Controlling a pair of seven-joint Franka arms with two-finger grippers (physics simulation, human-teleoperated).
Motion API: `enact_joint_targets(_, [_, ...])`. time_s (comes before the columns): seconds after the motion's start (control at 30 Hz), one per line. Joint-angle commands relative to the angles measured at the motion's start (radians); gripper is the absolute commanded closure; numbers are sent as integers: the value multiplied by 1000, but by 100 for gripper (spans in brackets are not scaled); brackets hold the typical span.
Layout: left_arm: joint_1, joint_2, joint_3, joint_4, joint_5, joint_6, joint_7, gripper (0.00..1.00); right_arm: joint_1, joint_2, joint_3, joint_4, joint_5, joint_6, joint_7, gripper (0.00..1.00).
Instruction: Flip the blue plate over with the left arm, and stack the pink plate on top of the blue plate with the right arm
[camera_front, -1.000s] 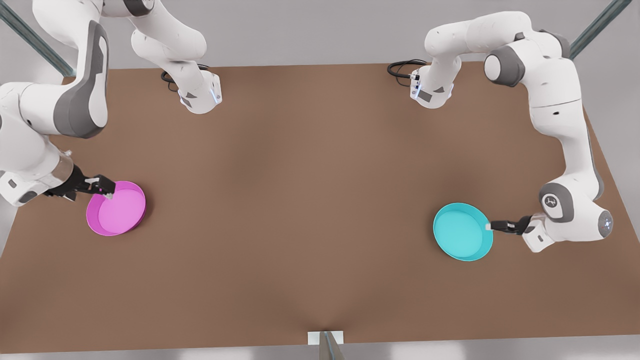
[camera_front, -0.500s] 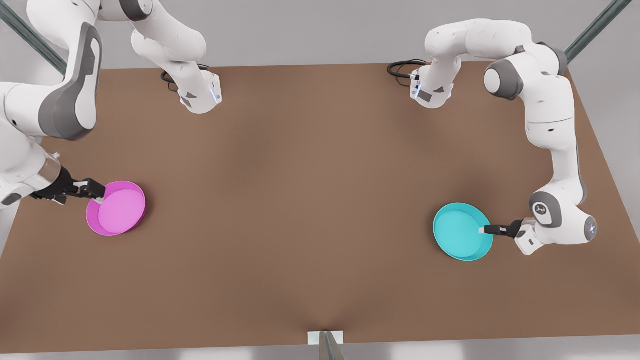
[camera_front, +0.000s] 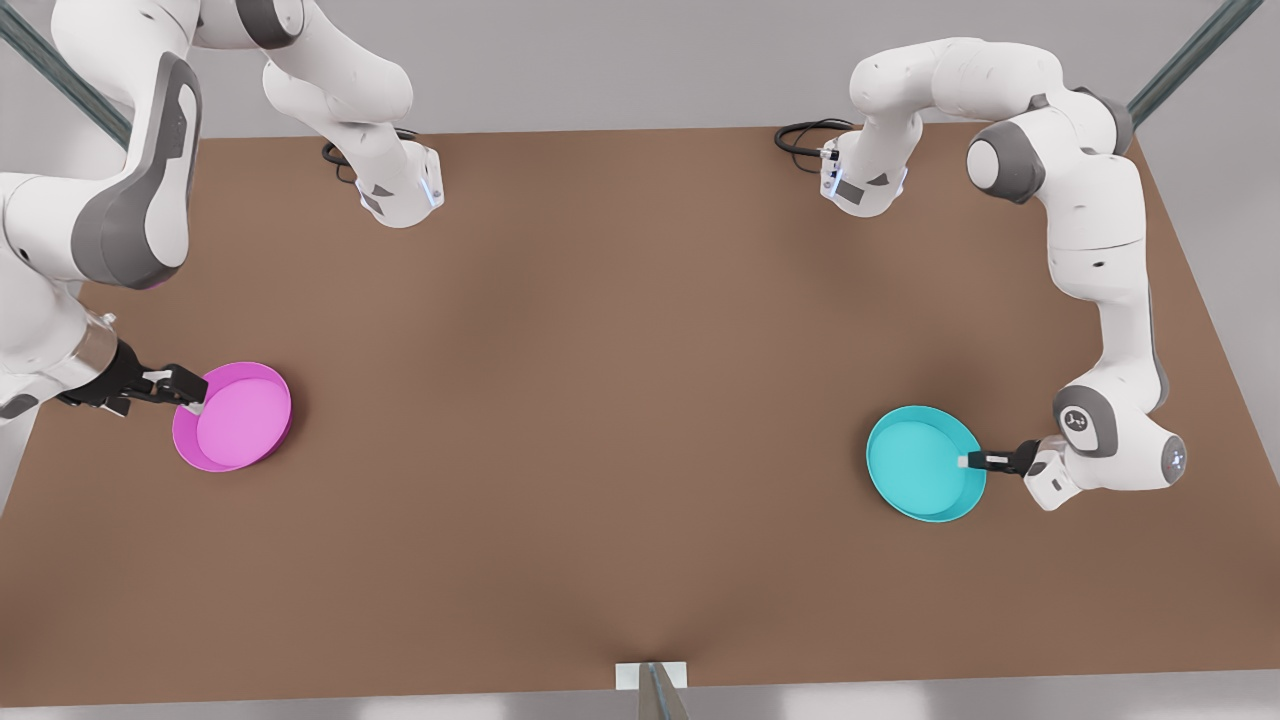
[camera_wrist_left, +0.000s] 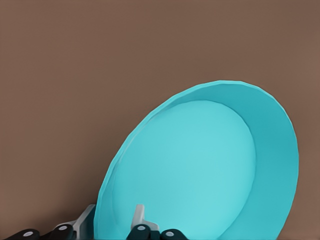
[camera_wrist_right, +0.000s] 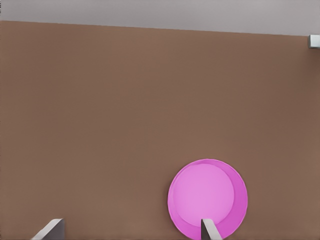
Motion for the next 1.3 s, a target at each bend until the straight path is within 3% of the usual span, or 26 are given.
enact_joint_targets(0.0, [0, 1, 0, 0, 0, 0, 0, 62, -2, 0, 0, 0, 0, 0, 0, 0])
enact_joint_targets(0.6, [-2, 8, -2, 0, -3, 0, -8, 79, -10, 31, -5, 48, 40, -3, -2, 0])
enact_joint_targets(1.27, [-25, -92, 0, 2, 61, -92, -38, 79, -1, 31, -3, 49, 47, 5, -2, 0])
